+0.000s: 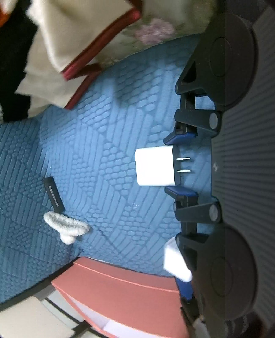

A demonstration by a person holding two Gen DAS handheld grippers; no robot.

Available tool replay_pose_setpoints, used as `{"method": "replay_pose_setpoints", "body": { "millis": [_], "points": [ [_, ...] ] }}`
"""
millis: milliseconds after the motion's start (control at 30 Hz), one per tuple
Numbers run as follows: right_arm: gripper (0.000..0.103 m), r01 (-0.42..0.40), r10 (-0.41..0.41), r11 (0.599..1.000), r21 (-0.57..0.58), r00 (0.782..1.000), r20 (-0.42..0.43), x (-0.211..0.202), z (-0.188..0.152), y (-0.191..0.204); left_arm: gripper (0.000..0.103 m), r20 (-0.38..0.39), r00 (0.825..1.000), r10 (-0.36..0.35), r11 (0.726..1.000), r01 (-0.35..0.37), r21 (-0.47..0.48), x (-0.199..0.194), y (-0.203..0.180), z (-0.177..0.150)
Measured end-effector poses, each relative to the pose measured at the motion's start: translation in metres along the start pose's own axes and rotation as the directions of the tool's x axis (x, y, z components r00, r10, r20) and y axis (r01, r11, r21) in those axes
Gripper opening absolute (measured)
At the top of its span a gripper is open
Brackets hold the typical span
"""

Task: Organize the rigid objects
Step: 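Close the right gripper on the small white plug charger, then lift both chargers and carry them over the pink box with both grippers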

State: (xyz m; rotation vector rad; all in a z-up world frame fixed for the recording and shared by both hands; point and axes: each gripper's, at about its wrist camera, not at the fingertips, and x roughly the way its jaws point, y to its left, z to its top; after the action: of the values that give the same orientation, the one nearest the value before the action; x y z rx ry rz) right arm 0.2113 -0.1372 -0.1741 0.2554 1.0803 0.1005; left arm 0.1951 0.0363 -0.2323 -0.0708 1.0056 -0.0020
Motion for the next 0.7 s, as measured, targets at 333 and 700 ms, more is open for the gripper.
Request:
{"method": "replay_pose_setpoints", "body": {
  "millis": [333,700],
  "points": [
    [0.049,-0.006,0.005,1.000,0.023,1.000,0.013,0.009,0.008,-0.002,0.071,0.019,1.000,0.003,1.000,-0.003,0.007,-0.008,-0.002,-0.008],
    [0.046,0.036,-0.035,0.997,-0.066,0.999,0.028,0.012,0.011,0.009,0.065,0.012,1.000,0.011,1.000,-0.011,-0.012,-0.007,0.000,-0.007]
  ]
}}
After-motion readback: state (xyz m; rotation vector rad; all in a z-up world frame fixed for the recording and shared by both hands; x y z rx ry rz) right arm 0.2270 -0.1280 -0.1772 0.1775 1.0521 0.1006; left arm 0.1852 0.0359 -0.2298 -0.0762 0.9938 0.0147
